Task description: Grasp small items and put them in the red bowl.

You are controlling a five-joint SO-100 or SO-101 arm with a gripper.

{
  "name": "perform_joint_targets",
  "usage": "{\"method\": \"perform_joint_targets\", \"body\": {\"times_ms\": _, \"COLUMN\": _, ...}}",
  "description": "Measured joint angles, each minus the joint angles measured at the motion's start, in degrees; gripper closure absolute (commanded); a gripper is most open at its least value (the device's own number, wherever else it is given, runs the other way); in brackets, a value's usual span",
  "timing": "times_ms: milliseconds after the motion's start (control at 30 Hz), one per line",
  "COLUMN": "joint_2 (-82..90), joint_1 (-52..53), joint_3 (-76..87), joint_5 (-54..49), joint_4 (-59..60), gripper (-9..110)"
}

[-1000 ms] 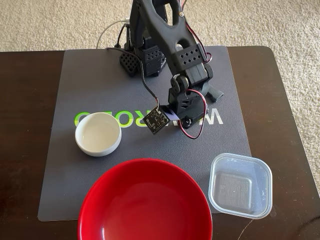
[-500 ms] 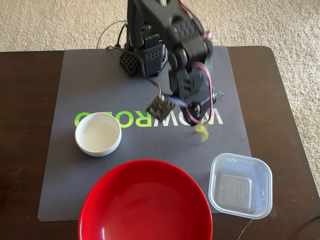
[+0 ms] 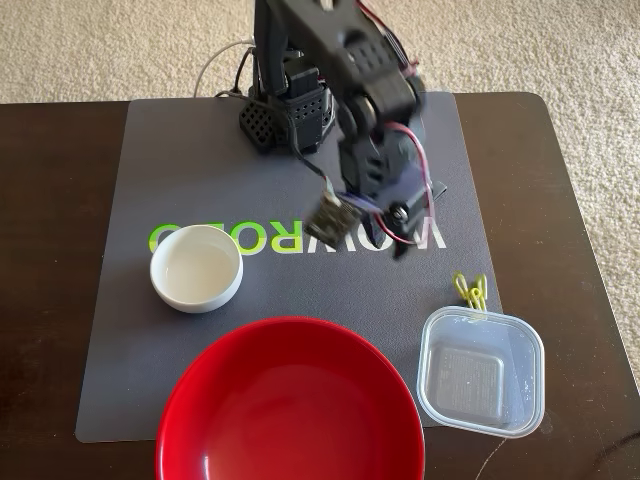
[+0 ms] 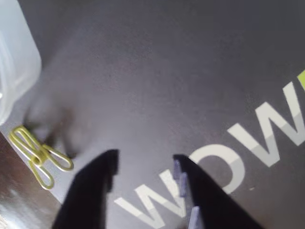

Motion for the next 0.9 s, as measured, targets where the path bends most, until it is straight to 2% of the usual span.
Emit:
{"method": "perform_joint_targets", "body": {"times_ms": 233, "joint_2": -2.7, "joint_1": -6.3, "joint_3": -1.6, "joint_5": 11.3, "joint_4": -1.8, "gripper": 68}}
{"method": "perform_joint_targets", "body": {"times_ms": 433, "joint_2": -13.2, "joint_1": -6.0, "joint_3": -17.8, "joint_5": 18.4, "joint_4": 1.9, "gripper": 68}}
{"method": "perform_joint_targets", "body": {"times_ms": 667, "joint_2": -28.8, "joint_1": -6.8, "joint_3": -39.5, "joint_5": 22.3, "joint_4": 7.6, "gripper": 69}}
{"method": "perform_joint_targets", "body": {"times_ms": 900, "joint_2": -38.0, "joint_1": -8.5, "joint_3": -45.3, "joint_5": 22.6, "joint_4": 8.5, "gripper": 77}}
